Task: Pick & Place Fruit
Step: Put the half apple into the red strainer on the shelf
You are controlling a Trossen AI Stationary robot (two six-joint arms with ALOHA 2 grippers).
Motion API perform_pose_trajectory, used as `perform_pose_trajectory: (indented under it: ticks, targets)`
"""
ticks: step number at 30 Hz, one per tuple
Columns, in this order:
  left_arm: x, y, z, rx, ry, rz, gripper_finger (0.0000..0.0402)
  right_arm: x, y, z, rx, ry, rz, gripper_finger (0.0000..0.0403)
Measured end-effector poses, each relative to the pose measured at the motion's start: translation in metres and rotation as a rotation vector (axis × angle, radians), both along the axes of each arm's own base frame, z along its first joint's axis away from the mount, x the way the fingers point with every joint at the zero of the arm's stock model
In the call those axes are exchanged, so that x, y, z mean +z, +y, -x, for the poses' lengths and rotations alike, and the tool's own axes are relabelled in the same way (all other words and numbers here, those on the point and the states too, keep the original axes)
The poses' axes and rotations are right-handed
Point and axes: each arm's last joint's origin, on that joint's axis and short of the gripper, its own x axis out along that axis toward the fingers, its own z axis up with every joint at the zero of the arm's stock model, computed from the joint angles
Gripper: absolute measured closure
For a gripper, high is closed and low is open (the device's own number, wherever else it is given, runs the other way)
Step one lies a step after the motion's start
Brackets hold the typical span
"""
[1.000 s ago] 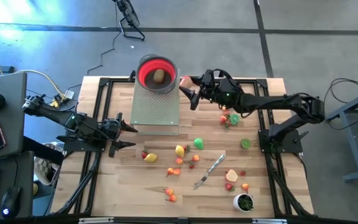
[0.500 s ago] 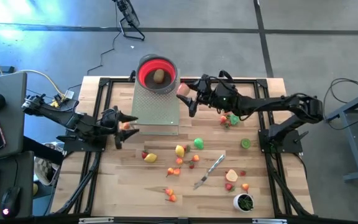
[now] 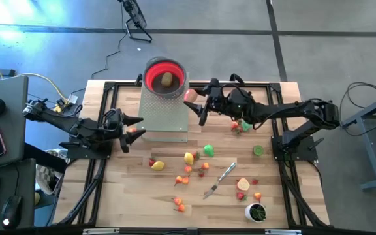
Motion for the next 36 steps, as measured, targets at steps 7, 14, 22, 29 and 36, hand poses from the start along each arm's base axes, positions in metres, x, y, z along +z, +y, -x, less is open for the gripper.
perform_pose_trajectory:
  ticks: [7,14,22,29,36]
  targets:
    - [0.001,0.0,0.0,0.0,-0.011,0.004,0.0135,-0.003,-0.008,-0.005,-0.016,-0.047,0.017,0.0144]
    - [0.001,0.0,0.0,0.0,-0.013,0.005,0.0135,-0.011,-0.032,-0.041,-0.036,-0.051,0.025,0.0143]
    - [0.001,0.0,0.0,0.0,-0.012,0.007,0.0135,-0.002,-0.08,-0.073,-0.113,0.063,0.016,0.0143]
    - [0.001,0.0,0.0,0.0,-0.012,0.005,0.0135,-0.013,-0.111,-0.083,-0.17,0.177,-0.027,0.014]
    - [0.001,0.0,0.0,0.0,-0.011,0.004,0.0135,-0.025,-0.124,-0.081,-0.187,0.225,-0.069,0.0138]
